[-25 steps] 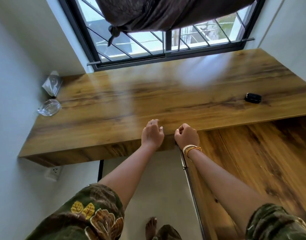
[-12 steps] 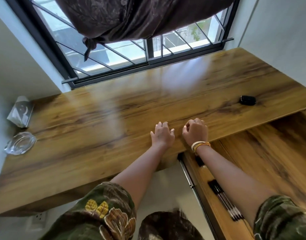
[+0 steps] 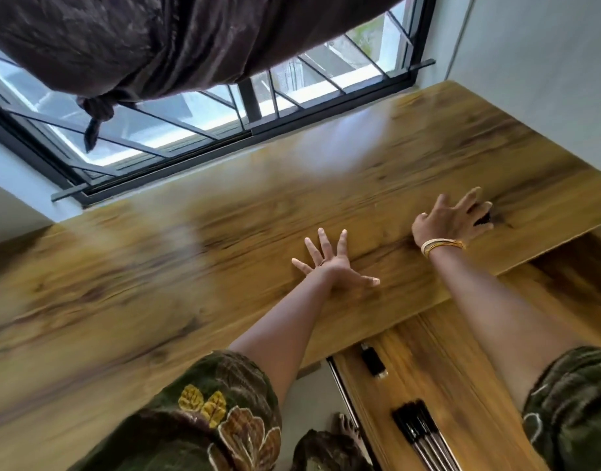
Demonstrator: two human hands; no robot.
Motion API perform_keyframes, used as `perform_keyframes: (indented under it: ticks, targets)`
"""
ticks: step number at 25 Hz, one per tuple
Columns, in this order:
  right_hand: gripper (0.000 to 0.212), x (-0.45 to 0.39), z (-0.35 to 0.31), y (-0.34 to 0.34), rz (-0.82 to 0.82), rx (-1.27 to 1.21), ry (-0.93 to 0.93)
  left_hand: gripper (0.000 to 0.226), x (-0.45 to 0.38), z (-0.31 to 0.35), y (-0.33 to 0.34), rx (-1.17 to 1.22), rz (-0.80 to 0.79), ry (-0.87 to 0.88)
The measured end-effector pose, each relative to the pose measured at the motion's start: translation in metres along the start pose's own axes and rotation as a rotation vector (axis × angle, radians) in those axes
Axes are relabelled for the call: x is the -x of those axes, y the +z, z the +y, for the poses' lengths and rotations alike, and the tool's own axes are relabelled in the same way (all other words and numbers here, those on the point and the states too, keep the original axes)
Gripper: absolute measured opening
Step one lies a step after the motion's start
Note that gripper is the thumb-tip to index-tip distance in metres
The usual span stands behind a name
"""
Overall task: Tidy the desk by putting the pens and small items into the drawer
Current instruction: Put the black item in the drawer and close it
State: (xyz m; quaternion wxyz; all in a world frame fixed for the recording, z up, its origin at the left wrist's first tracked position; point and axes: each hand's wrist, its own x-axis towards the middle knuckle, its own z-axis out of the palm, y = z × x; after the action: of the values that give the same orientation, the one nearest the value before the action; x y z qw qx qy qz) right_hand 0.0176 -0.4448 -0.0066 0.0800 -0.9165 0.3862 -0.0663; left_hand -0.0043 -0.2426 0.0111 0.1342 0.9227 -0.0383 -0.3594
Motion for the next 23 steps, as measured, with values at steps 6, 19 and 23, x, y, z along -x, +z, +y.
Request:
perform_keyframes:
  ticks: [6,19,23]
  targets:
    - [0.035,-0.016,0.007,0.012,0.031,-0.002,0.057,0.137,-0.013,0.007,-0.001,-0.158,-0.049,-0.051]
    - [0.037,0.08,0.023,-0.012,0.016,-0.344,-0.153,0.113,0.041,-0.024,0.041,-0.178,-0.026,0.042]
    - [0.05,0.136,0.056,-0.022,-0.015,-0.378,-0.172,0.094,0.084,-0.034,0.078,-0.193,-0.02,0.074]
